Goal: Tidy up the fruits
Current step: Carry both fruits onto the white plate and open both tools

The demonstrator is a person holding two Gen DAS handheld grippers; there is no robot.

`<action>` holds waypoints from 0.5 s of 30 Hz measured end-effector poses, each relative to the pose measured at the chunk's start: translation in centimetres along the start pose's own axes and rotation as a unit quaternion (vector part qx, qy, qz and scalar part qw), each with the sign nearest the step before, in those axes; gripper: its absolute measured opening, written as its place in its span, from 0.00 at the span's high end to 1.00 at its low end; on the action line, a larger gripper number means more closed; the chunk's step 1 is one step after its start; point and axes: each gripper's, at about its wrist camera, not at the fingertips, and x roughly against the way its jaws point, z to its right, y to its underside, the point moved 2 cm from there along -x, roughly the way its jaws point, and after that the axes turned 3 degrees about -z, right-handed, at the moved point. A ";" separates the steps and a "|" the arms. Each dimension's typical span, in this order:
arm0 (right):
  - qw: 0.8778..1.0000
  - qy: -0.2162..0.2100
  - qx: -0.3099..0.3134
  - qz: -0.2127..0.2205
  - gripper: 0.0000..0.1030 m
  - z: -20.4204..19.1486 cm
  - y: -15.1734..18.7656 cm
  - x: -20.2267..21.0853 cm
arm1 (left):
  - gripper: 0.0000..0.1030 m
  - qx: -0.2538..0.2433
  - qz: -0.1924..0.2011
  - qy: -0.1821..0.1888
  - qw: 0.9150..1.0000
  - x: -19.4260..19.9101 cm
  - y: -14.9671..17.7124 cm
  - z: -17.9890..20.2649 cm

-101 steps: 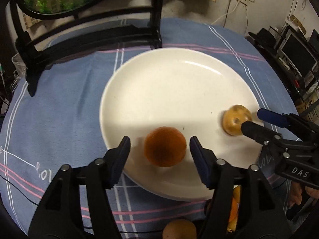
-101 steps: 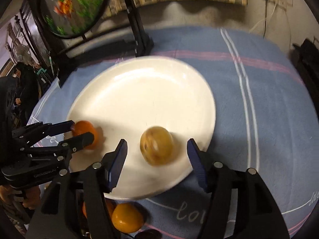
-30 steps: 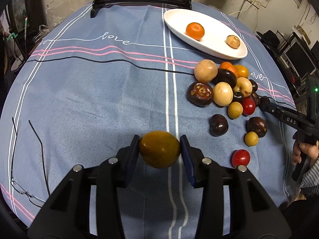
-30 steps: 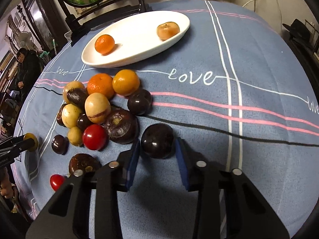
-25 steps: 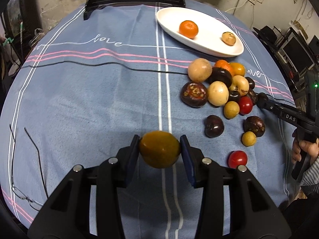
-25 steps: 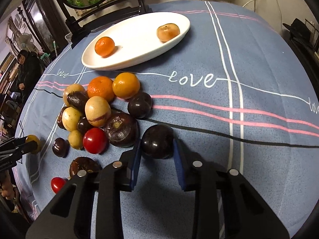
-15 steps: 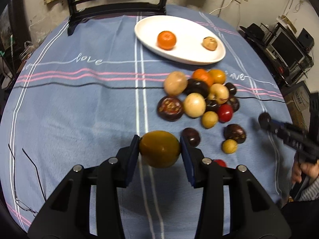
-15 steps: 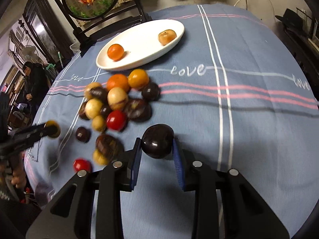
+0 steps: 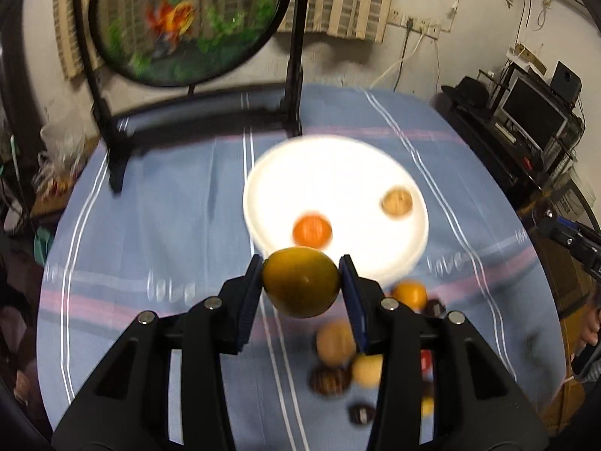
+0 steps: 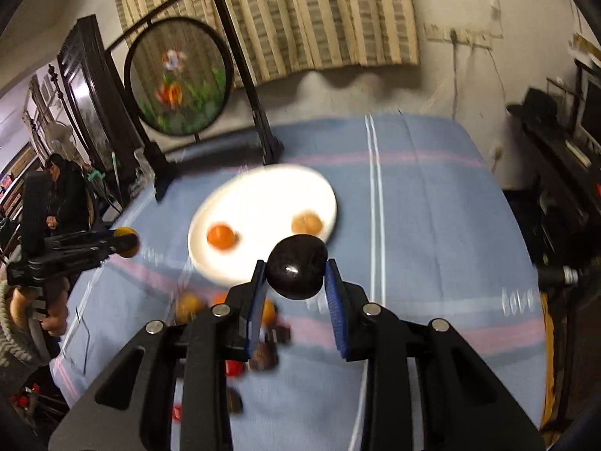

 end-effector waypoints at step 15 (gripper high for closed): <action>0.995 -0.025 0.040 -0.088 0.70 -1.7 -5.2 -19.4 | 0.59 0.033 -0.053 0.011 0.998 -15.8 -6.1 -1.4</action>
